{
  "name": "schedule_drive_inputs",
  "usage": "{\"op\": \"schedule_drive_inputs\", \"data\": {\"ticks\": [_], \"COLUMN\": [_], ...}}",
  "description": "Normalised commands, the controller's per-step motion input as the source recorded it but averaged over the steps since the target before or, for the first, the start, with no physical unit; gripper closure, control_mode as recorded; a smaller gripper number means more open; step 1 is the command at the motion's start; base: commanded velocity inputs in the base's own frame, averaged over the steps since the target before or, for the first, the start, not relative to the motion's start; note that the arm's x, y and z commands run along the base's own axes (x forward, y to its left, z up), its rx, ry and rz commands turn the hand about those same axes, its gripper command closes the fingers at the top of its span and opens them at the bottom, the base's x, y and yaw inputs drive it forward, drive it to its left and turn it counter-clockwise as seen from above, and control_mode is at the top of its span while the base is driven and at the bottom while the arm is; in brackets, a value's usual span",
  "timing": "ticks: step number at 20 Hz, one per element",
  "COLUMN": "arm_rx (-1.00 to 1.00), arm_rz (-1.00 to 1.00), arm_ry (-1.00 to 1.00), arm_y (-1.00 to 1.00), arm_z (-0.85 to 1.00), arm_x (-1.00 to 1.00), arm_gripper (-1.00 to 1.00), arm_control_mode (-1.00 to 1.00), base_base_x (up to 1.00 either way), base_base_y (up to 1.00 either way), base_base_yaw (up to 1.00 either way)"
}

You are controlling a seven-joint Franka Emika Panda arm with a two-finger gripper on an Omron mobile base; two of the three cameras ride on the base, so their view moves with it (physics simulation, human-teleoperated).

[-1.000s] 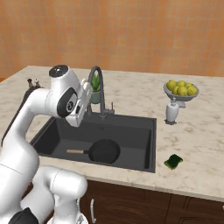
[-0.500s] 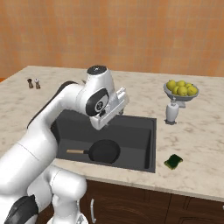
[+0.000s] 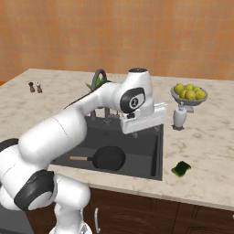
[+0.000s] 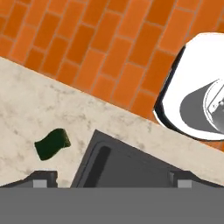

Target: Pick the pan and sponge and place them into the sink. Then turn on the water.

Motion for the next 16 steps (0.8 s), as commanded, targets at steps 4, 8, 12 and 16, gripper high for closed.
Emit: {"op": "schedule_drive_inputs", "data": {"ticks": [4,8,12,16], "arm_rx": [0.01,0.01,0.00,0.00], "arm_rz": [-0.50,-0.47,-0.49,-0.52], "arm_ry": [-0.05,-0.23,-0.24,-0.05], "arm_y": [-0.66,-0.49,-0.04,0.00], "arm_z": [-0.56,-0.57,-0.44,-0.31], "arm_x": [-0.12,-0.14,0.01,0.19], "arm_gripper": [-1.00,-1.00,-1.00,-1.00], "arm_control_mode": [-1.00,-1.00,-1.00,-1.00], "base_base_x": [0.00,0.00,0.00,0.00], "base_base_y": [0.00,0.00,0.00,0.00], "base_base_yaw": [0.00,0.00,0.00,0.00]}}
